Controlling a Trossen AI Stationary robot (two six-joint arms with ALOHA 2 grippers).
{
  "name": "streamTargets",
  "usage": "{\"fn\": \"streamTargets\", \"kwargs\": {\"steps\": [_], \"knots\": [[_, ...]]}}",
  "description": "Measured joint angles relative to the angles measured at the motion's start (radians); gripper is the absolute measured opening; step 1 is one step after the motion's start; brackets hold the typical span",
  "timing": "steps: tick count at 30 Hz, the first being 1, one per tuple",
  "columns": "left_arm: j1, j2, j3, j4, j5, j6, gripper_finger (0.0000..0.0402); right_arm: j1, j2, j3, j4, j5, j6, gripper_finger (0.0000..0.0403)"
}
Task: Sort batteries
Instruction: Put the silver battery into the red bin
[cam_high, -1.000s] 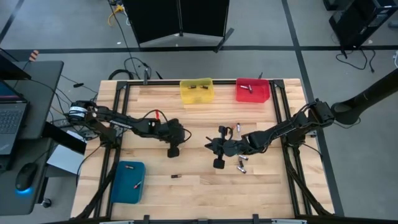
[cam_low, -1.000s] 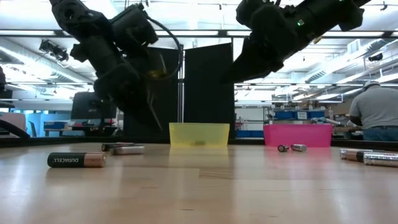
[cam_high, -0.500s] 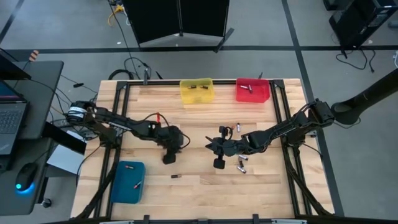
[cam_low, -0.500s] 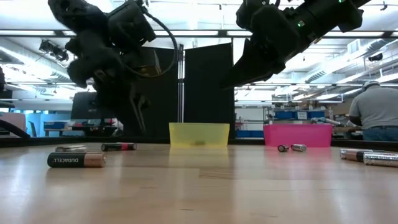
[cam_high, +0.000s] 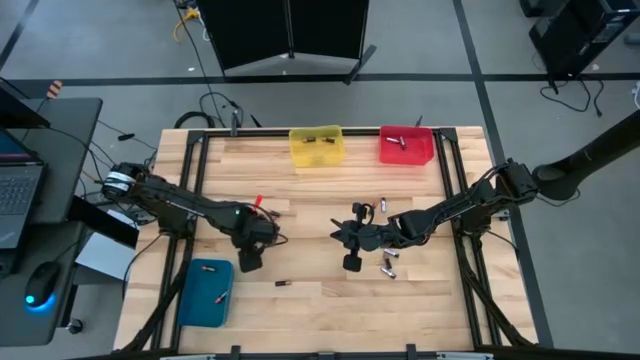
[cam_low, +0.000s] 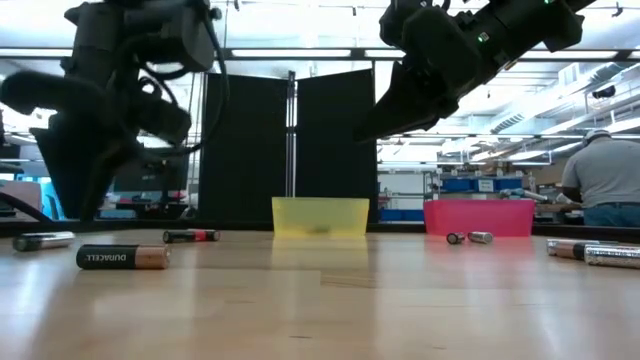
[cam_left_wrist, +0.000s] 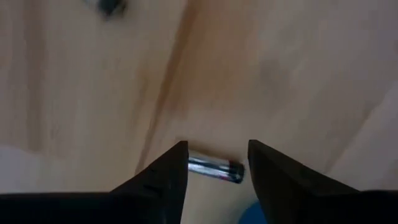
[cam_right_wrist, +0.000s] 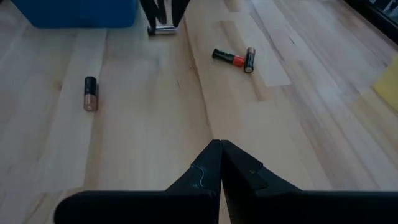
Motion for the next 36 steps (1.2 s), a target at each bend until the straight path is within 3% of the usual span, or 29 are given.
{"fn": "streamTargets", "kwargs": {"steps": [14, 23, 28, 36], "knots": [[0.069, 0.000, -0.017, -0.048, -0.067, 0.019, 0.0150, -0.002, 0.000, 0.000, 0.000, -0.004, -0.001, 0.0020], [0.069, 0.001, 0.003, -0.180, -0.070, 0.005, 0.0143, -0.052, 0.000, 0.000, 0.003, -0.101, -0.028, 0.0020], [0.089, 0.001, 0.003, -0.182, -0.080, 0.046, 0.0115, -0.176, 0.000, 0.000, 0.012, -0.254, -0.104, 0.0013], [0.143, -0.043, 0.017, -0.188, -0.081, 0.020, 0.0015, -0.363, 0.000, -0.028, 0.143, -0.532, -0.278, 0.0011]]}}
